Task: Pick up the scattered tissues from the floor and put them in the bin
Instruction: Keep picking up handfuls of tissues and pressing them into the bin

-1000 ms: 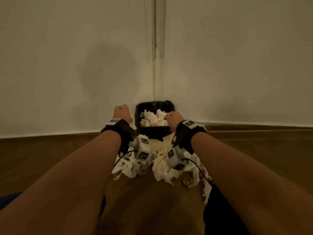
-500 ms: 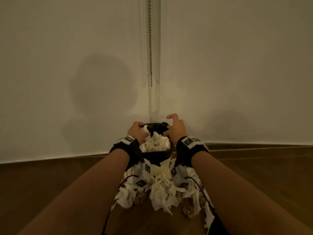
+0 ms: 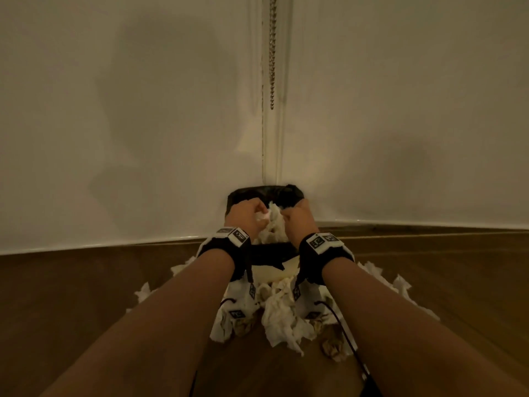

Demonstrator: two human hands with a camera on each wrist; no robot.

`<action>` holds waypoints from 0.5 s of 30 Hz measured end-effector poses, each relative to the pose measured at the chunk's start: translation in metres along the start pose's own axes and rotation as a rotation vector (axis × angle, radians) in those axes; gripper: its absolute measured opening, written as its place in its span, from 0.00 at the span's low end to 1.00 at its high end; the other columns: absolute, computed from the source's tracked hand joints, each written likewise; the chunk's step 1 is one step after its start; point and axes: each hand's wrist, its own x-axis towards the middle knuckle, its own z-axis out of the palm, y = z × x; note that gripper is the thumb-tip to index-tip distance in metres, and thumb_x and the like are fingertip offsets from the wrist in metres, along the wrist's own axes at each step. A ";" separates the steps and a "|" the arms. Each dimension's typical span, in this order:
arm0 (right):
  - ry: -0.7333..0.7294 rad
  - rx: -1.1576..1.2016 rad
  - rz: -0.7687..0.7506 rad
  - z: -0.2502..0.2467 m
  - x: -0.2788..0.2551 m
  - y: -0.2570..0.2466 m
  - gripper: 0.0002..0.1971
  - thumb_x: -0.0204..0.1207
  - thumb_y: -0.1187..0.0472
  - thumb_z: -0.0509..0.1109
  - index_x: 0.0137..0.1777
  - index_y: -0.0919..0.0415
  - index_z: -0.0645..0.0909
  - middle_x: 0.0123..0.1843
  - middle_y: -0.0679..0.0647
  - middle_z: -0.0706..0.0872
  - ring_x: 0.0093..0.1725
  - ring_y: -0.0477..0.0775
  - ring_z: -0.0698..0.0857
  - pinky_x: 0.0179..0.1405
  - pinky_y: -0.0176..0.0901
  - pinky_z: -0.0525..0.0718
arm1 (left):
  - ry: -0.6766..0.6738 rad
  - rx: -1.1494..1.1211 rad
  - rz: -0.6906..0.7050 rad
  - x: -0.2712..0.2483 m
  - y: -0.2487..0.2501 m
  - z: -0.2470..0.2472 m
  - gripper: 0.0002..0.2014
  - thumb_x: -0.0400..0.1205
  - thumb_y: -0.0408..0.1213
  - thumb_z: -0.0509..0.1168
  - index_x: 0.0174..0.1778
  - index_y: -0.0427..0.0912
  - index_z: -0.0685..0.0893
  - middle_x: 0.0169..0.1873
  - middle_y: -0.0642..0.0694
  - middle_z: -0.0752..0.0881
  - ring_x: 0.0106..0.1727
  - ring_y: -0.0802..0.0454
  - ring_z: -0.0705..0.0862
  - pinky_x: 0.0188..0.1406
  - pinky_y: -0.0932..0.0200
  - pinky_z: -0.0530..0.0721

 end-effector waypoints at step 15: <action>-0.359 -0.414 -0.061 0.053 0.012 0.002 0.27 0.81 0.44 0.54 0.78 0.54 0.65 0.76 0.59 0.67 0.75 0.64 0.67 0.73 0.58 0.66 | -0.360 0.554 0.169 -0.007 -0.023 0.044 0.15 0.85 0.34 0.53 0.67 0.39 0.74 0.62 0.39 0.80 0.62 0.41 0.80 0.61 0.50 0.77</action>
